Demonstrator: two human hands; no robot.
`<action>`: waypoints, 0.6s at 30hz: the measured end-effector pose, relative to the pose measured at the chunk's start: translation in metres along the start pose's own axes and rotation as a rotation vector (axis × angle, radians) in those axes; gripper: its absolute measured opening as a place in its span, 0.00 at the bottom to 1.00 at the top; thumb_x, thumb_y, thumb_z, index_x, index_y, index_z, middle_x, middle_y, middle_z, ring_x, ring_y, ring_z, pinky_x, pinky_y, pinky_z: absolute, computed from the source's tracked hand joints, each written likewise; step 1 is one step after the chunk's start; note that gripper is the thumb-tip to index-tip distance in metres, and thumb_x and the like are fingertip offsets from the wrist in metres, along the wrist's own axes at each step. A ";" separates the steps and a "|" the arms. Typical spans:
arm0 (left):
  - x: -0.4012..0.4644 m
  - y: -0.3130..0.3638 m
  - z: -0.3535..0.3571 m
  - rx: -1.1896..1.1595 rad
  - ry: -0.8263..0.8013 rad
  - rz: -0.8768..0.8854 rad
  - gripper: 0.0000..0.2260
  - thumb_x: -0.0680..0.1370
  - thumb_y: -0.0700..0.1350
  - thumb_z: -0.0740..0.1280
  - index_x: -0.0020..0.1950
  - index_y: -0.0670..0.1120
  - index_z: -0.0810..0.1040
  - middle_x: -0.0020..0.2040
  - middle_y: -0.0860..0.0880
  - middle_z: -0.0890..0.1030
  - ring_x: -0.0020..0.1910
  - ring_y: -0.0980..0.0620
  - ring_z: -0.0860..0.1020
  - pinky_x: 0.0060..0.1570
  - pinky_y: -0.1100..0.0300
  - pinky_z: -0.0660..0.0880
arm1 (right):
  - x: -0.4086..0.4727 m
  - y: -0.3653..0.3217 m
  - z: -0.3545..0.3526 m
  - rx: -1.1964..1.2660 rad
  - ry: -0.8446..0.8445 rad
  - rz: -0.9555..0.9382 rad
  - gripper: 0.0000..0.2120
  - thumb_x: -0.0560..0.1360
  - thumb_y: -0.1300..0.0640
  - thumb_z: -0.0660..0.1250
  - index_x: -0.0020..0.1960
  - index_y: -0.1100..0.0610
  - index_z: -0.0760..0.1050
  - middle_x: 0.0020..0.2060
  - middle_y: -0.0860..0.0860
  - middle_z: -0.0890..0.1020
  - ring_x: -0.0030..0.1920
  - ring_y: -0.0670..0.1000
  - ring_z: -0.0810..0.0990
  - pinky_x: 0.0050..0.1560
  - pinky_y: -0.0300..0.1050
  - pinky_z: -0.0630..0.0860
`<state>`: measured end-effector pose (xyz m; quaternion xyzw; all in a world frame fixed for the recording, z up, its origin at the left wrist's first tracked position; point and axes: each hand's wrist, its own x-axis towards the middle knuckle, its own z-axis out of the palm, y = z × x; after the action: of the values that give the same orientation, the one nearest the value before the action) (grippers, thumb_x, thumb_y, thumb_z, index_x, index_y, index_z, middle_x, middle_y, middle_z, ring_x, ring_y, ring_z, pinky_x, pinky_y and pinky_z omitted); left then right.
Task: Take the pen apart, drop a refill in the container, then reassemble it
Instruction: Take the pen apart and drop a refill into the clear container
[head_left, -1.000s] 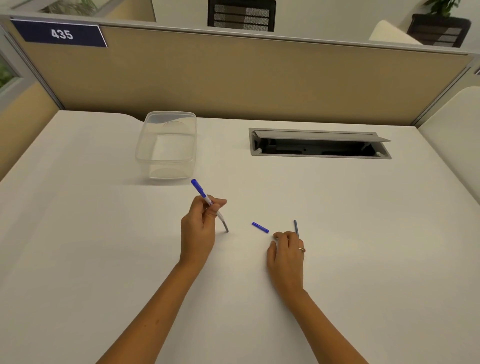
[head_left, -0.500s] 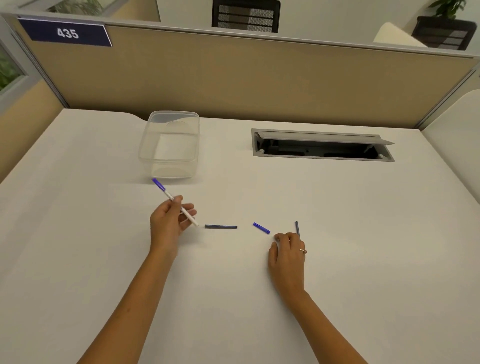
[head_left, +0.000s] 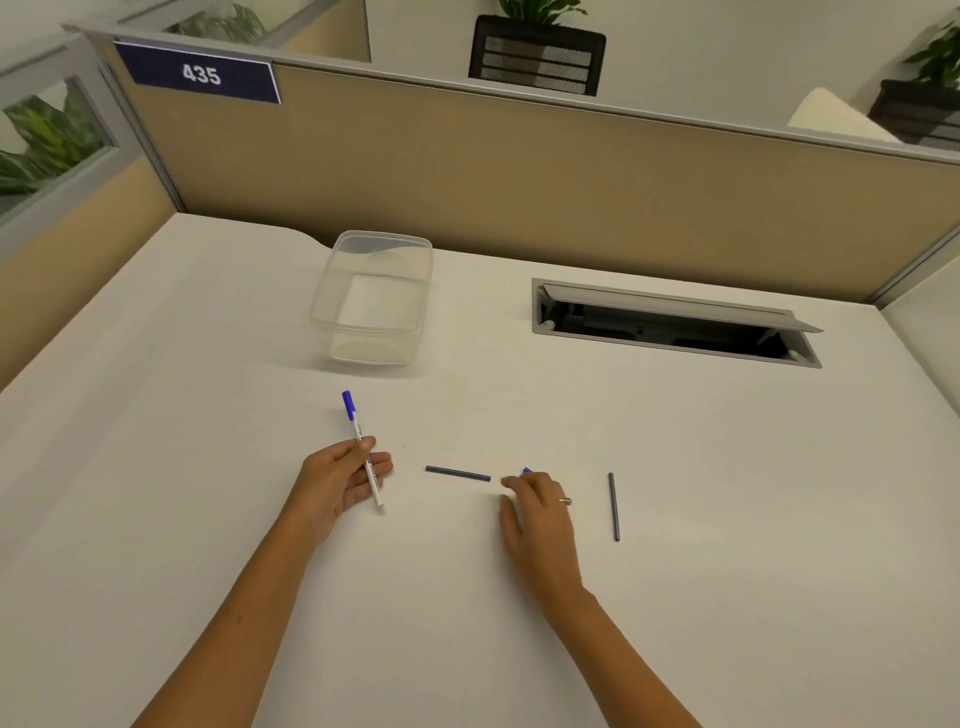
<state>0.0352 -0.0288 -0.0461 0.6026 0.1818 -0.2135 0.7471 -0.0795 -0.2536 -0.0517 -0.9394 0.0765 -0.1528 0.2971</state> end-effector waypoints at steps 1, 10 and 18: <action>0.000 -0.001 -0.002 -0.009 -0.008 -0.008 0.08 0.78 0.43 0.66 0.54 0.41 0.80 0.49 0.40 0.84 0.43 0.49 0.85 0.38 0.59 0.81 | 0.006 -0.007 0.005 -0.017 -0.055 -0.025 0.10 0.72 0.68 0.66 0.53 0.64 0.78 0.48 0.60 0.79 0.47 0.61 0.77 0.49 0.44 0.70; 0.009 0.014 -0.038 -0.067 -0.067 -0.084 0.08 0.78 0.41 0.64 0.56 0.44 0.79 0.49 0.41 0.85 0.47 0.46 0.85 0.39 0.56 0.81 | 0.030 -0.033 0.030 -0.269 -0.142 -0.065 0.06 0.65 0.71 0.72 0.34 0.64 0.77 0.31 0.57 0.78 0.30 0.57 0.75 0.27 0.45 0.71; 0.031 0.038 -0.075 -0.185 -0.147 -0.204 0.08 0.79 0.38 0.63 0.56 0.39 0.78 0.49 0.39 0.85 0.47 0.44 0.85 0.37 0.55 0.81 | 0.095 -0.080 0.031 0.044 0.081 0.368 0.04 0.70 0.62 0.66 0.37 0.60 0.78 0.34 0.54 0.81 0.36 0.54 0.77 0.36 0.43 0.67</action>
<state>0.0809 0.0481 -0.0470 0.4922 0.2059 -0.3141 0.7853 0.0243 -0.1944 -0.0062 -0.8960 0.2554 -0.1352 0.3372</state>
